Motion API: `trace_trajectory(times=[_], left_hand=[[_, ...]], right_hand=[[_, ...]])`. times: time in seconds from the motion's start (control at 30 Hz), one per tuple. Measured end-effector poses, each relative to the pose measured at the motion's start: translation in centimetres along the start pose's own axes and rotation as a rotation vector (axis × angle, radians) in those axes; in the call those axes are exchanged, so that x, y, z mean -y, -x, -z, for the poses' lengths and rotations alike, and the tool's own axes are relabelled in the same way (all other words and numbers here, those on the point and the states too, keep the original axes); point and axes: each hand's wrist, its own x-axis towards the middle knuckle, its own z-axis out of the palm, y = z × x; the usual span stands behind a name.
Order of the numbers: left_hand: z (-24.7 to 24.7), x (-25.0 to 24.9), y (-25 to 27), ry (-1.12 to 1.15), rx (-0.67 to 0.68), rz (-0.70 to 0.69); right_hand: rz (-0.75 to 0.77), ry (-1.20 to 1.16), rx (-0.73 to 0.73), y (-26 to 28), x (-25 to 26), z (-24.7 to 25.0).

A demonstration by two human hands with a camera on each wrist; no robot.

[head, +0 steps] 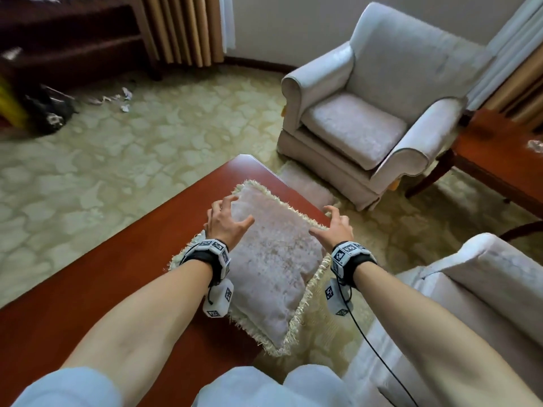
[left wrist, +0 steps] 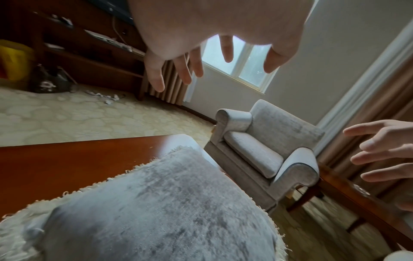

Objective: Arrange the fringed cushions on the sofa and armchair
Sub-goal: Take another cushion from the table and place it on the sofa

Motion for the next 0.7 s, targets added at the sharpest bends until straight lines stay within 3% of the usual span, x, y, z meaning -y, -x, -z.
trace_trajectory(times=[0.4, 0.7], left_hand=[[-2.8, 1.6, -2.6, 0.081, -0.176, 0.325], [-9.4, 0.4, -1.6, 0.205, -0.294, 0.718]], right_hand=[[0.194, 0.169, 0.239, -12.3, 2.7, -3.6], [0.272, 0.3, 0.526, -20.9, 1.6, -5.9]])
